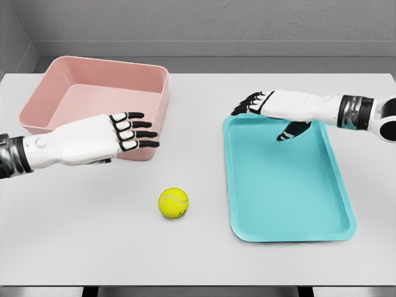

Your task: Put the tennis from the blue tray into the pink basket with both arms

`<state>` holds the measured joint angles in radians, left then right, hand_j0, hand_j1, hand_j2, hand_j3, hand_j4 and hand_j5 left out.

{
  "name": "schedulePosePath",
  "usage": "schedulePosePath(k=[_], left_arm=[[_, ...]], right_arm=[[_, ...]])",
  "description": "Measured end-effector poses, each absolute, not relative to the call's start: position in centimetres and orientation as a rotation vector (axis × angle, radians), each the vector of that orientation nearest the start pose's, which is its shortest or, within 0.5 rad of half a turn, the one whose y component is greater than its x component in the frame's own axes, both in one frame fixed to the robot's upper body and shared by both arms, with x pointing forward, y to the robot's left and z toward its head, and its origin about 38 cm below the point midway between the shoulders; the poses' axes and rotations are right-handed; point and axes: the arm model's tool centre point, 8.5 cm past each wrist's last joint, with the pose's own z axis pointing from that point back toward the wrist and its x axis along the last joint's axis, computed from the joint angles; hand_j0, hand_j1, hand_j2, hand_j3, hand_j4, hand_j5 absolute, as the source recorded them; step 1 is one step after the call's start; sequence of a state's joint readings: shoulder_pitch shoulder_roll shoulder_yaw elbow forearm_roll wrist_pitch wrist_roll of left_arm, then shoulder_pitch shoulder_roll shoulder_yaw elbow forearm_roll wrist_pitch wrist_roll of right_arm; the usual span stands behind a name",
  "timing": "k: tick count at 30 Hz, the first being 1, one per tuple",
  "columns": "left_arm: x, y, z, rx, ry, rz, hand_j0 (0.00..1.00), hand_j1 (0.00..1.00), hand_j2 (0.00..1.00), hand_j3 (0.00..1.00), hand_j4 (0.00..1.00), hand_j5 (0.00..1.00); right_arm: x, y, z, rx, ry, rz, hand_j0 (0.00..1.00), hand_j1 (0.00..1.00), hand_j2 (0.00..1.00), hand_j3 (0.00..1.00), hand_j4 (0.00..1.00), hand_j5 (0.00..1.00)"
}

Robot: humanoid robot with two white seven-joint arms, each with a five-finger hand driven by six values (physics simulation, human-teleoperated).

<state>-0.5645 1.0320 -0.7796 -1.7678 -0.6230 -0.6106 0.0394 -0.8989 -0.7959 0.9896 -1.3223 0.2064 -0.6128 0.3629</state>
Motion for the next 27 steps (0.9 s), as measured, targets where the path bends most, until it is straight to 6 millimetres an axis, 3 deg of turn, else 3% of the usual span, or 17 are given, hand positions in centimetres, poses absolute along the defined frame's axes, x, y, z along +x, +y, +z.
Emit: schedulePosePath(k=[6,10,13,19,27], left_arm=[[34.8,29.6,23.0,-0.443,2.324,2.624,1.00,1.00,1.00,1.00,1.00,1.00],[33.6,29.7,21.0,-0.280,2.502,2.622,1.00,1.00,1.00,1.00,1.00,1.00],[32.9,29.6,19.9,-0.215,2.536,2.641,1.00,1.00,1.00,1.00,1.00,1.00],[32.2,27.6,17.7,-0.101,2.455,2.685,1.00,1.00,1.00,1.00,1.00,1.00],[32.2,24.1,16.7,-0.051,2.376,2.622,1.00,1.00,1.00,1.00,1.00,1.00]], right_arm=[[46.4,-27.4,22.6,-0.278,-1.551,2.022,1.00,1.00,1.00,1.00,1.00,1.00],[46.2,-27.6,21.9,-0.265,-1.539,2.017,1.00,1.00,1.00,1.00,1.00,1.00],[46.2,-27.7,21.7,-0.262,-1.531,2.015,1.00,1.00,1.00,1.00,1.00,1.00],[46.6,-28.6,21.6,-0.279,-1.512,1.996,1.00,1.00,1.00,1.00,1.00,1.00],[46.9,-29.7,21.3,-0.298,-1.489,1.971,1.00,1.00,1.00,1.00,1.00,1.00]])
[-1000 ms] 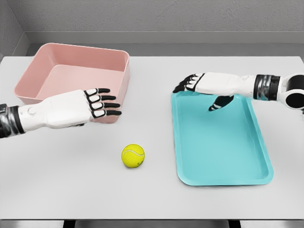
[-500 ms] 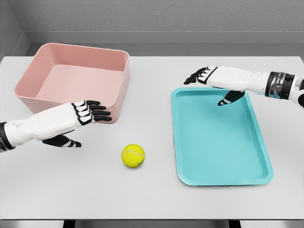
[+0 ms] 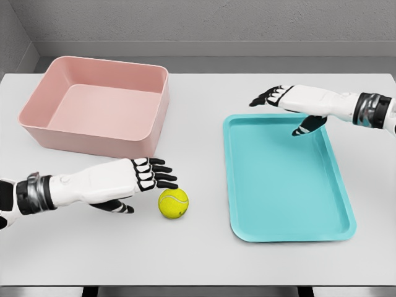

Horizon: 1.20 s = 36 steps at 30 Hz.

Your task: Put the tennis from the blue tray into the pink basket with both arms

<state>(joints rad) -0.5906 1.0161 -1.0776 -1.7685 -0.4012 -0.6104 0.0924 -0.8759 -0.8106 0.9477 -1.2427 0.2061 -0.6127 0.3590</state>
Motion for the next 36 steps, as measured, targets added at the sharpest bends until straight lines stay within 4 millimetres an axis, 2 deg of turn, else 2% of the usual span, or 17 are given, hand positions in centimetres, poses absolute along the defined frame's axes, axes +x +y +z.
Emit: schedulePosePath(k=[6,12,15,19,26,36], left_arm=[[32.0,22.8,16.3,-0.019,2.347,2.601,1.00,1.00,1.00,1.00,1.00,1.00],[32.1,22.6,16.3,-0.011,2.355,2.594,1.00,1.00,1.00,1.00,1.00,1.00],[32.9,21.9,17.6,-0.040,2.321,2.568,1.00,1.00,1.00,1.00,1.00,1.00],[32.6,21.3,16.9,0.001,2.242,2.612,1.00,1.00,1.00,1.00,1.00,1.00],[33.5,21.1,18.2,-0.046,2.158,2.625,1.00,1.00,1.00,1.00,1.00,1.00],[33.1,19.6,17.4,0.028,2.127,2.619,1.00,1.00,1.00,1.00,1.00,1.00]], right_arm=[[47.2,-30.4,21.0,-0.308,-1.468,1.955,1.00,1.00,1.00,1.00,1.00,1.00],[47.3,-30.7,20.8,-0.310,-1.460,1.949,1.00,1.00,1.00,1.00,1.00,1.00],[47.3,-30.7,20.8,-0.310,-1.461,1.949,1.00,1.00,1.00,1.00,1.00,1.00],[47.3,-30.6,20.8,-0.309,-1.462,1.949,1.00,1.00,1.00,1.00,1.00,1.00],[47.3,-30.7,20.8,-0.311,-1.460,1.948,1.00,1.00,1.00,1.00,1.00,1.00],[47.3,-30.7,20.8,-0.312,-1.460,1.949,1.00,1.00,1.00,1.00,1.00,1.00]])
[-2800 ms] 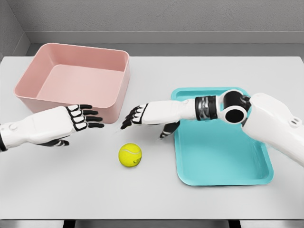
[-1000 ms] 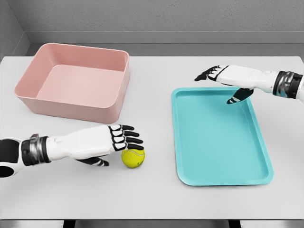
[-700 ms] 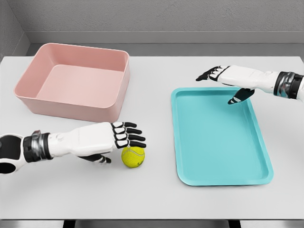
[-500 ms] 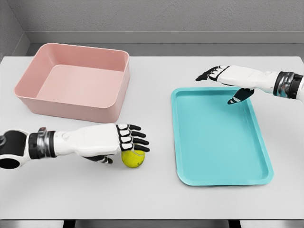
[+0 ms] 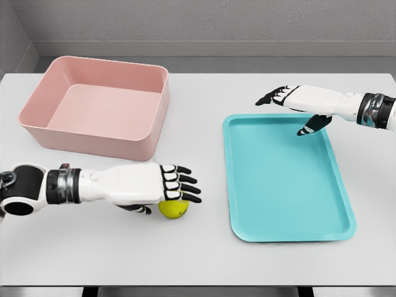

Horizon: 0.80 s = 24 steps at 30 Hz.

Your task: Put the tennis from the blue tray into the pink basket with both arms

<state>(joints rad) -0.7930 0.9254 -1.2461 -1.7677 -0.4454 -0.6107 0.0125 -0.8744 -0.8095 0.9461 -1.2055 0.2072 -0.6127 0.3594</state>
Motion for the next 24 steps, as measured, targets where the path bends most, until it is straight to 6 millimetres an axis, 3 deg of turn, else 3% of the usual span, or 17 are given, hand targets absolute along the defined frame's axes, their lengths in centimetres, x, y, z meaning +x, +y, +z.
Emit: schedulePosePath(k=[14,24], left_arm=[[33.0,19.0,17.3,0.059,2.126,2.615,1.00,1.00,1.00,1.00,1.00,1.00],[34.2,19.6,16.9,-0.103,2.146,2.701,1.00,1.00,1.00,1.00,1.00,1.00]], right_arm=[[47.3,-30.7,20.8,-0.312,-1.459,1.949,1.00,1.00,1.00,1.00,1.00,1.00],[47.3,-30.7,20.8,-0.312,-1.459,1.948,1.00,1.00,1.00,1.00,1.00,1.00]])
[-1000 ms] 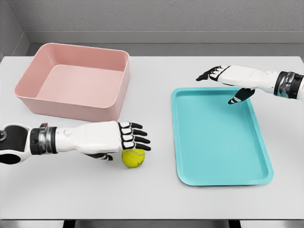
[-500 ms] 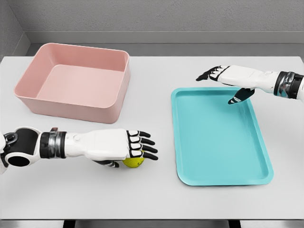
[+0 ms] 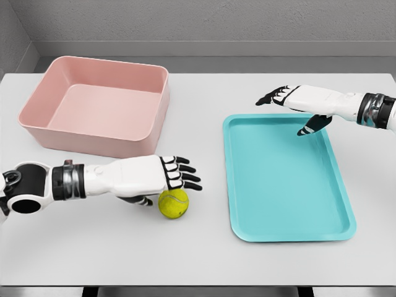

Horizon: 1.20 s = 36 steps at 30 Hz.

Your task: Put the tennis from the blue tray into the pink basket with both arms

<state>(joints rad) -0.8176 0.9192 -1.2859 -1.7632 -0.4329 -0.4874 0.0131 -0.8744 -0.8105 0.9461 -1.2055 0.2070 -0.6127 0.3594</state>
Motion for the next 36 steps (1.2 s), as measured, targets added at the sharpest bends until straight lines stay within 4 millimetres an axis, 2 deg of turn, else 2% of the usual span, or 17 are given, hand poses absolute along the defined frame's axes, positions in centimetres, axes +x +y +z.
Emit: schedulePosePath(k=[22,26,31,36], left_arm=[[33.9,19.3,15.3,-0.136,2.128,2.775,1.00,1.00,1.00,1.00,1.00,1.00],[33.9,19.0,15.2,-0.125,2.133,2.769,1.00,1.00,1.00,1.00,1.00,1.00],[33.6,19.0,14.8,-0.113,2.126,2.781,1.00,1.00,1.00,1.00,1.00,1.00],[33.6,19.0,14.5,-0.118,2.127,2.793,1.00,1.00,1.00,1.00,1.00,1.00]], right_arm=[[47.3,-31.0,20.9,-0.318,-1.456,1.947,1.00,1.00,1.00,1.00,1.00,1.00],[47.3,-32.8,22.2,-0.370,-1.447,1.930,1.00,1.00,1.00,1.00,1.00,1.00],[47.4,-35.7,24.9,-0.468,-1.453,1.887,1.00,1.00,1.00,1.00,1.00,1.00],[47.5,-36.5,26.6,-0.514,-1.471,1.873,1.00,1.00,1.00,1.00,1.00,1.00]])
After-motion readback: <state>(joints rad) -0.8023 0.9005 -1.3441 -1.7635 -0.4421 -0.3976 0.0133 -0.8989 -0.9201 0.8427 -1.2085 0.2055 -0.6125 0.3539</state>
